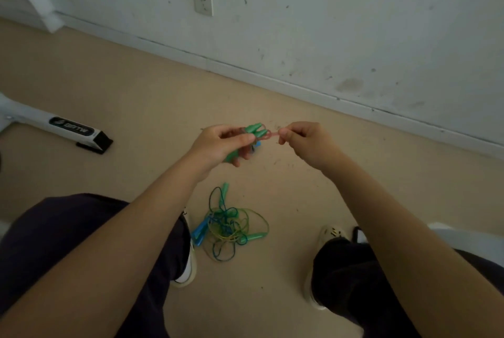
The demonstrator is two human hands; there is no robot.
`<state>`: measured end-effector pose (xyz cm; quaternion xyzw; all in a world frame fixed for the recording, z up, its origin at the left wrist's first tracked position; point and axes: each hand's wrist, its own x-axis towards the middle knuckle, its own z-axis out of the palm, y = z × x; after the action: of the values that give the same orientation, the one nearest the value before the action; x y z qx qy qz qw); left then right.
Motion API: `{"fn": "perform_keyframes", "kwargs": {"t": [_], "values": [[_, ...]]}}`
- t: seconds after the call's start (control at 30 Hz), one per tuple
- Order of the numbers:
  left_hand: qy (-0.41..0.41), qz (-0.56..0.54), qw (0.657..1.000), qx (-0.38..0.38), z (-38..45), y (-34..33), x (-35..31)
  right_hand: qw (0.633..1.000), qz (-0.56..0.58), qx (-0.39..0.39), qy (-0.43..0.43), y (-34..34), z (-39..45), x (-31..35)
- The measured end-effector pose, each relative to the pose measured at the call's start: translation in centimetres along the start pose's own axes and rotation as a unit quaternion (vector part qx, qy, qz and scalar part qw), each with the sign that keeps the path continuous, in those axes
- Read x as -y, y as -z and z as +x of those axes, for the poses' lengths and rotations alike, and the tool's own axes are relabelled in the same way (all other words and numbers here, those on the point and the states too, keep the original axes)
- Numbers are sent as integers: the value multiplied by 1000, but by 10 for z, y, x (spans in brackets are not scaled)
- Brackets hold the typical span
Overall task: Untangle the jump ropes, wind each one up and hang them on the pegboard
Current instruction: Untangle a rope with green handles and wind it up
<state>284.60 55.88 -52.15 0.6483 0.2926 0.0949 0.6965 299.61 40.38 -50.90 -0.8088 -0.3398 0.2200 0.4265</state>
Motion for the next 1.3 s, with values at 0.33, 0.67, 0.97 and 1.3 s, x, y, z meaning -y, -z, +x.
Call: {"fn": "perform_keyframes", "kwargs": {"t": [0.33, 0.67, 0.97, 1.3], "values": [[98, 113, 984, -100, 139, -5, 150, 985, -68, 26, -158, -74, 91, -156], [125, 168, 969, -131, 264, 6, 255, 964, 121, 13, -235, -136, 186, -269], [299, 181, 923, -161, 179, 40, 311, 943, 86, -7, -323, -182, 121, -303], [368, 156, 917, 11, 129, 10, 350, 866, 229, 171, -410, -259, 47, -317]]}}
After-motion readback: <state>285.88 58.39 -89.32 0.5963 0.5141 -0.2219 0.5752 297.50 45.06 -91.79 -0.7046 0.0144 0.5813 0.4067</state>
